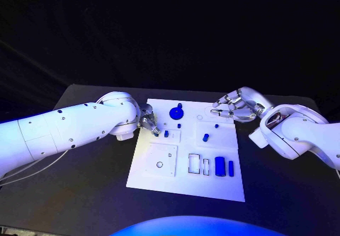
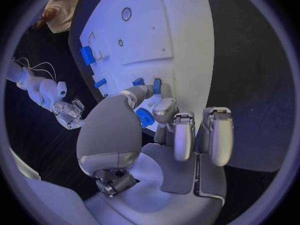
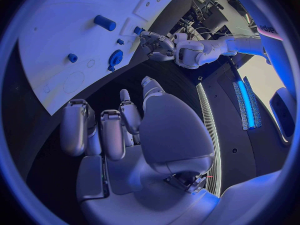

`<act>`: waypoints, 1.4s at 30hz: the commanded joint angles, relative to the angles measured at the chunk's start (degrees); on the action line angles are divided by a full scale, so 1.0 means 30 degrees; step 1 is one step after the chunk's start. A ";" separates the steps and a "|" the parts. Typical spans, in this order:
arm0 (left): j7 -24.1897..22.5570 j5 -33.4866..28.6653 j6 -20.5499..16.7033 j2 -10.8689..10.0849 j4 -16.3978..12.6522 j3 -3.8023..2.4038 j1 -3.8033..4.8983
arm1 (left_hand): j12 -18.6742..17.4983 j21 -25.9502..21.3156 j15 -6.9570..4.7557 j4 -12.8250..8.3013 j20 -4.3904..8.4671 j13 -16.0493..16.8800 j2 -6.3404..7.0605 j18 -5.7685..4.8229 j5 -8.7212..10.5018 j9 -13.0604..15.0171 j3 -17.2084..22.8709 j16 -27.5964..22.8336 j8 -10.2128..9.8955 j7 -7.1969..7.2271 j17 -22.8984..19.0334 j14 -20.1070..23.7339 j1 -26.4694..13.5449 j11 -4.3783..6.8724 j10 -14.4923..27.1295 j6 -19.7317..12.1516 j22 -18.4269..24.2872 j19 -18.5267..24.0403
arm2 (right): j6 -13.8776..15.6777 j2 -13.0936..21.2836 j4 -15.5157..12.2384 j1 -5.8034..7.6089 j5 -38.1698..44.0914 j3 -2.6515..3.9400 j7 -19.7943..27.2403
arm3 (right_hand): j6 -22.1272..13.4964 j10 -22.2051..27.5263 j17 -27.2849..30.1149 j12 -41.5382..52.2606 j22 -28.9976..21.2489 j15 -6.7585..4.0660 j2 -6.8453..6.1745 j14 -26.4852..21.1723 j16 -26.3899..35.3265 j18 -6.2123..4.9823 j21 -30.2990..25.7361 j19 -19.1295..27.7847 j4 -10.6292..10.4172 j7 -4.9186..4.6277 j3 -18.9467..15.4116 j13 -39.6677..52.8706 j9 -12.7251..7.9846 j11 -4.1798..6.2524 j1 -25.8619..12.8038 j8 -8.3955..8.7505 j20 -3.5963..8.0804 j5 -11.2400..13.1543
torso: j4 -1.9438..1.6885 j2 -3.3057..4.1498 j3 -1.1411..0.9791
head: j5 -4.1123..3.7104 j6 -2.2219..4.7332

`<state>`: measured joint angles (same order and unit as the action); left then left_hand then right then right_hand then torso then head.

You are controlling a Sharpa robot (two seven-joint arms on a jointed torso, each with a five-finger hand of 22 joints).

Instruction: Assemble the parts on the task board

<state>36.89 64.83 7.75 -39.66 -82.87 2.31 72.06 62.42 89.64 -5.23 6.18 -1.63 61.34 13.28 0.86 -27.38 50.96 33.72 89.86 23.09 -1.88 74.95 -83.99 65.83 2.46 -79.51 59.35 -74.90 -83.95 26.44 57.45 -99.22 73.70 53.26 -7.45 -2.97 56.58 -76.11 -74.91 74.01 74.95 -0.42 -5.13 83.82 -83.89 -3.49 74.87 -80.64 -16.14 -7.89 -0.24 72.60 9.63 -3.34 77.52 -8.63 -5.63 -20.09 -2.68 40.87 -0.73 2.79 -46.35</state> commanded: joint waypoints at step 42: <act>0.0578 -0.0450 -0.0708 0.0002 0.0410 0.0033 -0.0063 | 0.0486 0.0119 -0.0117 0.3109 0.0167 0.0151 -0.0748 -0.0287 0.0064 -0.0130 -0.7308 0.0047 -0.0788 0.0299 0.5018 -0.2005 -0.0014 0.0102 0.0157 0.0902 -0.5032 -0.2015 | 0.0006 0.0075 -0.0088 -0.0011 0.0082 0.0000 0.0308 | -0.0265 0.0159 -0.1606 -0.0150 0.1393 -0.0122 0.0078 0.1203 0.0172 -0.0179 -0.0370 0.0260 -0.0028 -0.0064 -0.0234 -0.0150 -0.0014 -0.0006 -0.0152 -0.0092 0.0065 -0.0101 | -0.0005 0.0007 0.0019 | 0.0008 -0.0016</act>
<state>37.98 63.80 6.50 -39.66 -81.68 2.38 71.94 63.66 89.64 -5.23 15.39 -1.64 61.75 11.37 0.86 -27.17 50.61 12.20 89.86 20.92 -0.80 74.92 -83.98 65.65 2.85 -79.49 61.93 -74.90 -83.95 26.53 57.67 -99.39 73.70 53.24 -7.44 -2.72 55.99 -76.11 -74.93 73.79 74.92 -0.42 -5.14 83.82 -83.66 -3.49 73.95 -80.43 -16.14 -8.06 -0.55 72.24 9.63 -3.34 77.52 -8.63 -5.43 -20.09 -2.68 40.87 -0.66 2.86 -46.41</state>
